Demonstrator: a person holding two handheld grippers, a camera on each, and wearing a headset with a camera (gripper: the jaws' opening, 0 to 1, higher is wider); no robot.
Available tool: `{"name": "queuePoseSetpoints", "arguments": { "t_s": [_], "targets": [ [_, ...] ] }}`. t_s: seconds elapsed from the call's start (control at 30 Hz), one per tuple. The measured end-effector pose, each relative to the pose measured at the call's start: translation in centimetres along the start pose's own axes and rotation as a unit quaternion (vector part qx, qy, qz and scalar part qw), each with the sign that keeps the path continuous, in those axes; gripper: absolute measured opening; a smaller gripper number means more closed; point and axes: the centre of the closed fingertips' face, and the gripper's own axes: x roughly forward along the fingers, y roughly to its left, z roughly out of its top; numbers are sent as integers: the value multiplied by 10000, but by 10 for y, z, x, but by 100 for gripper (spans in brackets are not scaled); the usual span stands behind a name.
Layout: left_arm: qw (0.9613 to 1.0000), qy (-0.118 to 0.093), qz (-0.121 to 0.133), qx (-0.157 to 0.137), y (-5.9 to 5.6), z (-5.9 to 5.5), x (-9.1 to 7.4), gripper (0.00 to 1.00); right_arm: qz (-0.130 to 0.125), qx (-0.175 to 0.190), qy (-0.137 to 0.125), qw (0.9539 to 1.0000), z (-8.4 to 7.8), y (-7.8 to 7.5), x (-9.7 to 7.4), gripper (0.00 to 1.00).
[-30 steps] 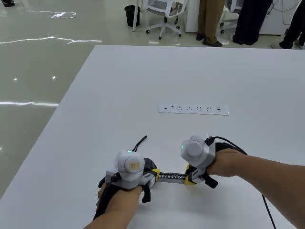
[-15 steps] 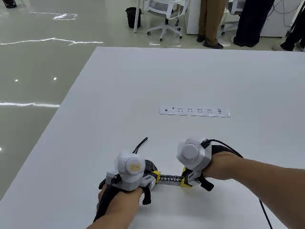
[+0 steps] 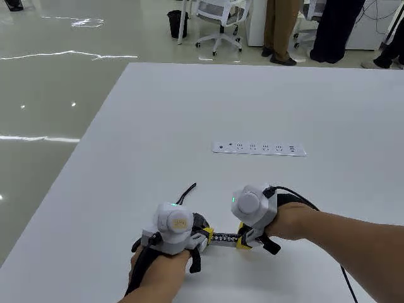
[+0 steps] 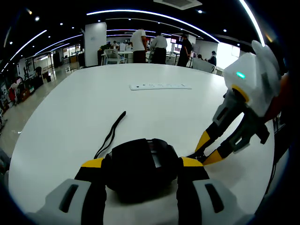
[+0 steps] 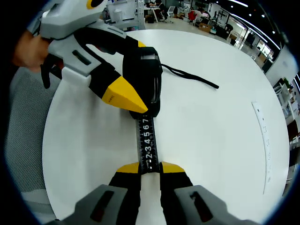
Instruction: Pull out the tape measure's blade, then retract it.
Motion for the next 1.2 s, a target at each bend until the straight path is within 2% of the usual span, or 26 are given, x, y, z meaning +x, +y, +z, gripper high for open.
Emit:
{"name": "queuePoseSetpoints", "arguments": {
  "t_s": [0.13, 1.2],
  "targets": [
    [10000, -18, 1, -40, 0, 0, 0, 56, 0, 103, -50, 9999, 3, 1, -1, 14],
    [9999, -33, -51, -137, 0, 0, 0, 57, 22, 48, -244, 9997, 25, 2, 9, 14]
  ]
}}
